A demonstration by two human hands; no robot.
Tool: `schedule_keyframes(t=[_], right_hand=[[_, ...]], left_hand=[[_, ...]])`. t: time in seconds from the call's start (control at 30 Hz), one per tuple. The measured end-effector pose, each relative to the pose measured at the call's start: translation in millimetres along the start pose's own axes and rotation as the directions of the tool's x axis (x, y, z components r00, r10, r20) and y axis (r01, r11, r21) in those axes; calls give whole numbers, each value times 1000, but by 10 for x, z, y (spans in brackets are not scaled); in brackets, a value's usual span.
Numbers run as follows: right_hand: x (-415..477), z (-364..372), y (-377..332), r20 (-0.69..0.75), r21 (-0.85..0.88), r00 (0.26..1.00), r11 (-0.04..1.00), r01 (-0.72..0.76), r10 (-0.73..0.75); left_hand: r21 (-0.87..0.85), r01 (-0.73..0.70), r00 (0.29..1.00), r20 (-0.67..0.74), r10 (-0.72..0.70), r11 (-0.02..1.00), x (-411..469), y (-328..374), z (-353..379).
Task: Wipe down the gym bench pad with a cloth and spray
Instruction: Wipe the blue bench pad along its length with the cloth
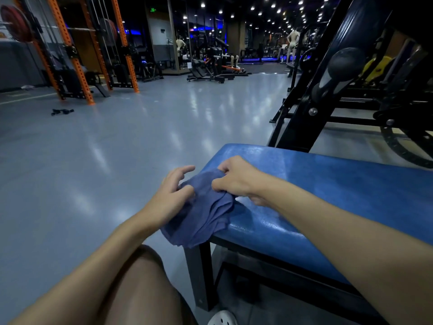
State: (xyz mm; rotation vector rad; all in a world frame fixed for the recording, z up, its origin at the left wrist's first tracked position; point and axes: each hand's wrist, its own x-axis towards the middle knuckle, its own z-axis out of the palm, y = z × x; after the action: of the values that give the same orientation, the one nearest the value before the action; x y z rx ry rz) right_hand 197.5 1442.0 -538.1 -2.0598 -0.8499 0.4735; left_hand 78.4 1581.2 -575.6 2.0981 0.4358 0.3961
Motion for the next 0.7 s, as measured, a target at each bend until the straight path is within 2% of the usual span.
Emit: schedule_keyframes(t=[0.1,0.17,0.2,0.33,0.4,0.47,0.53,0.57,0.6,0.67,0.7], right_hand=[[-129,-233,114,-82,137,996,991,-12,23],[-263,-393,199,-80,187,996,982,-20,36],[-344,-469,247,-73,198,996,980,-32,47],[-684,-810,446,-153,232,981,969,-82,119],[-877,-1019,541,-221,225,960,967,-121,172],[-1087,-1257,618,-304,210,932,968,-136,197],[-1305,-1528,728,-403,239,887,961,-136,225],[-1420,-1669,811,-404,293,876,944,-150,264],[-1531,-1782,887,-346,376,881,908,-185,322],[-1703,-1876,1047,-133,490,897,815,-310,421],[-1744,-1873,1129,-70,502,893,789,-354,445]], left_hand=[[373,-34,994,111,-8,927,149,143,-1],[510,-109,983,185,15,853,240,299,74],[497,-133,975,221,24,858,295,380,120],[246,-157,919,392,50,957,512,758,380],[155,-163,858,511,62,974,609,963,577],[-6,-135,794,598,111,991,657,1173,842],[-234,-83,768,604,212,969,677,1364,1131],[-322,-68,769,586,255,944,690,1436,1282],[-354,-86,774,564,286,931,704,1488,1425],[-243,-180,770,568,291,953,714,1542,1661],[-186,-206,751,600,277,961,715,1556,1746]])
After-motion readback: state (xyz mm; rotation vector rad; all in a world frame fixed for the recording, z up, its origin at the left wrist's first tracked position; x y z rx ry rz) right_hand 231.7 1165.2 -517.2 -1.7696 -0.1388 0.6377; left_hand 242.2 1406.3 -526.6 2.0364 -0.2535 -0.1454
